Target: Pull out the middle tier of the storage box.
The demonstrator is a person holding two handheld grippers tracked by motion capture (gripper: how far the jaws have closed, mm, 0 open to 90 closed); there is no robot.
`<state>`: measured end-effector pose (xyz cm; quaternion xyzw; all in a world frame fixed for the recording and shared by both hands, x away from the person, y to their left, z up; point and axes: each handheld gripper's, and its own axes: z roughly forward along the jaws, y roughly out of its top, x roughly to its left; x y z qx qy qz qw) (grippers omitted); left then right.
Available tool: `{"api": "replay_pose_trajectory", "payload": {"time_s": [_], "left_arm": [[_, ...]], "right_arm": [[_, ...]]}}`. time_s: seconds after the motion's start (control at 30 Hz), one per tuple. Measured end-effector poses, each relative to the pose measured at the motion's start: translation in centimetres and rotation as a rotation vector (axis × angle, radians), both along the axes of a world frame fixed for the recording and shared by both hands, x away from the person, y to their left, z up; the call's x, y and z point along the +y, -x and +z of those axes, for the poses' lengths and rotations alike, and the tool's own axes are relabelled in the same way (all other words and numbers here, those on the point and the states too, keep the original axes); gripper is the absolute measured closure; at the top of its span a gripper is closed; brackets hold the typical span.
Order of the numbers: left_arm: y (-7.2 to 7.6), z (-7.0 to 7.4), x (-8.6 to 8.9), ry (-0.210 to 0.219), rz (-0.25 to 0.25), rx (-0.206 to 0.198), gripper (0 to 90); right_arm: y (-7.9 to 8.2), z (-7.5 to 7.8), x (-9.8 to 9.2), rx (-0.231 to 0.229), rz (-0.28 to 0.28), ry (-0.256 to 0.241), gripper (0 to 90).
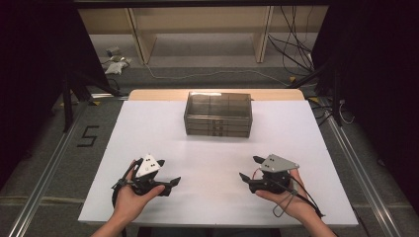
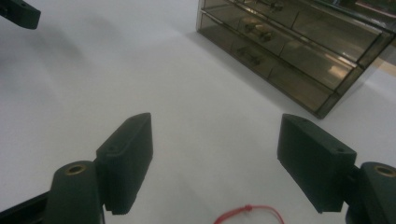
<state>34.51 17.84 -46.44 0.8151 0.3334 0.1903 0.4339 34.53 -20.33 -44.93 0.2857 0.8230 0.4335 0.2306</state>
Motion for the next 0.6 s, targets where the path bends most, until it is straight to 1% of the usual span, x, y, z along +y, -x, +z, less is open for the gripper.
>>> {"api": "replay_pose_trajectory", "payload": {"time_s": [0.03, 0.07, 0.23, 0.27, 0.3, 0.43, 0.47, 0.5, 0.57, 0.6], "left_arm": [[0.0, 0.0, 0.0, 0.000, 0.000, 0.000, 17.1], [0.0, 0.0, 0.0, 0.002, -0.001, 0.001, 17.1], [0.0, 0.0, 0.0, 0.002, -0.003, 0.002, 17.1], [0.0, 0.0, 0.0, 0.002, -0.003, 0.002, 17.0], [0.0, 0.0, -0.1, 0.004, -0.005, 0.000, 17.0], [0.1, -0.1, -0.1, 0.007, -0.007, 0.002, 17.0], [0.1, -0.1, -0.1, 0.007, -0.007, 0.002, 17.0], [0.0, 0.0, -0.1, 0.007, -0.009, 0.001, 17.0], [0.0, 0.1, 0.0, 0.011, -0.006, -0.001, 17.0], [0.0, 0.1, 0.0, 0.011, -0.006, -0.001, 17.0]], "right_arm": [[0.0, 0.0, 0.0, 0.000, 0.000, 0.000, 28.0], [-0.5, 0.1, 0.7, -0.020, 0.006, 0.020, 29.3], [-2.1, 0.5, 2.6, -0.055, 0.033, 0.069, 32.1], [-2.1, 0.5, 2.6, -0.055, 0.033, 0.069, 32.1], [-2.7, 0.6, 3.4, -0.063, 0.033, 0.087, 32.8], [-3.9, 0.5, 4.7, -0.076, 0.030, 0.118, 33.6], [-3.9, 0.5, 4.7, -0.076, 0.030, 0.118, 33.6], [-4.6, 0.5, 5.3, -0.082, 0.034, 0.152, 33.7], [-5.3, 0.4, 5.8, -0.093, 0.027, 0.171, 33.6], [-5.7, 0.4, 6.1, -0.089, 0.022, 0.180, 33.7]]}}
